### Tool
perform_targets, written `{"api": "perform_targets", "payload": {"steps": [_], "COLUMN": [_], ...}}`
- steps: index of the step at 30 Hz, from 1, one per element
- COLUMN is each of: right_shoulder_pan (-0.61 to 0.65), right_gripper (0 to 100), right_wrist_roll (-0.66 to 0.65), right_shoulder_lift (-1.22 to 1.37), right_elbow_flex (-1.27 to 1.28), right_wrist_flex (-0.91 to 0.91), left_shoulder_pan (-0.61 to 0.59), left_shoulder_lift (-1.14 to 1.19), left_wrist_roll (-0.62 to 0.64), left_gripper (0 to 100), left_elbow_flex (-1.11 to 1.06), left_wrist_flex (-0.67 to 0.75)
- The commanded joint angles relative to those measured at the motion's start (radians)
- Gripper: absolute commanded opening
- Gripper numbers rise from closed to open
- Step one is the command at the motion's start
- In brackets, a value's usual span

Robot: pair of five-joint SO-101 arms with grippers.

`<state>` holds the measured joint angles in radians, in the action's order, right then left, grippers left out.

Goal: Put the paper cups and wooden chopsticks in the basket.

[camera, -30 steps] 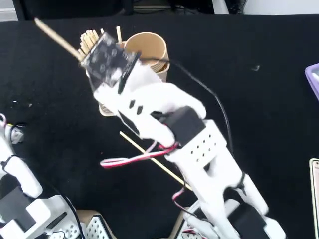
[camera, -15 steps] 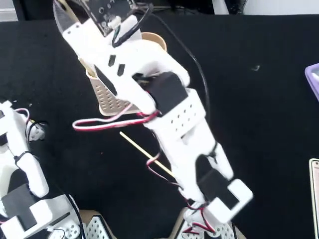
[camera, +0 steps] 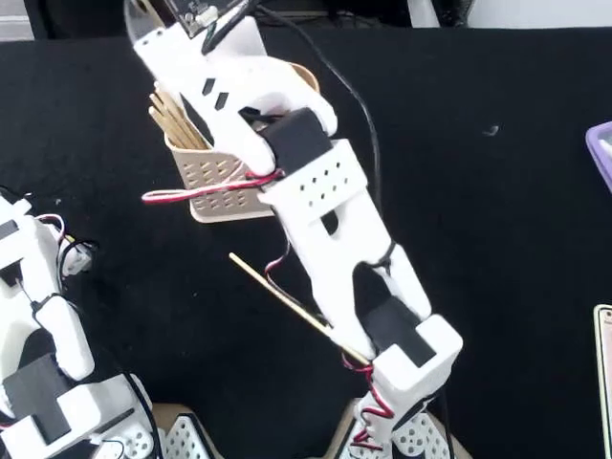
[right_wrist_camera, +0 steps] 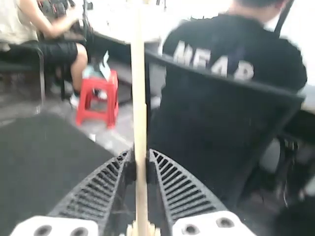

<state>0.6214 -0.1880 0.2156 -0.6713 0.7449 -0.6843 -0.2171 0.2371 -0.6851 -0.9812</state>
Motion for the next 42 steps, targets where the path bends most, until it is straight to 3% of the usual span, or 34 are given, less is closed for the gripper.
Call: {"api": "perform_targets", "payload": {"steps": [1, 5, 13, 18, 23, 27, 30, 37, 42], "right_shoulder_pan": [-0.028, -0.035, -0.046, -0.051, -0.043, -0.046, -0.046, -0.009, -0.008], "right_gripper": [1.1, 1.1, 1.1, 4.1, 23.7, 19.1, 13.7, 7.9, 7.9], "right_wrist_roll": [0.009, 0.008, 0.009, 0.009, 0.009, 0.009, 0.002, -0.014, -0.218], "right_shoulder_lift": [-0.058, -0.137, -0.367, -0.423, -0.472, -0.579, -0.7, -0.88, -0.835], "right_elbow_flex": [0.071, 0.248, 0.765, 0.852, 0.845, 0.848, 0.852, 0.97, 1.343], "right_wrist_flex": [0.006, -0.072, -0.531, -0.554, -0.457, -0.404, -0.264, 0.476, 0.534], "left_shoulder_pan": [0.015, 0.041, 0.071, 0.131, 0.15, 0.148, 0.15, 0.14, 0.14], "left_shoulder_lift": [-0.031, -0.032, -0.031, -0.032, -0.032, -0.032, -0.032, -0.032, -0.032], "left_wrist_roll": [0.009, 0.005, 0.009, 0.011, 0.011, 0.032, 0.038, 0.038, 0.038], "left_gripper": [16, 16, 16, 16, 16, 16, 16, 16, 16], "left_elbow_flex": [0.004, -0.012, -0.027, -0.084, -0.091, -0.13, -0.133, -0.133, -0.133], "left_wrist_flex": [0.011, 0.018, 0.046, 0.124, 0.137, 0.192, 0.195, 0.195, 0.196]}}
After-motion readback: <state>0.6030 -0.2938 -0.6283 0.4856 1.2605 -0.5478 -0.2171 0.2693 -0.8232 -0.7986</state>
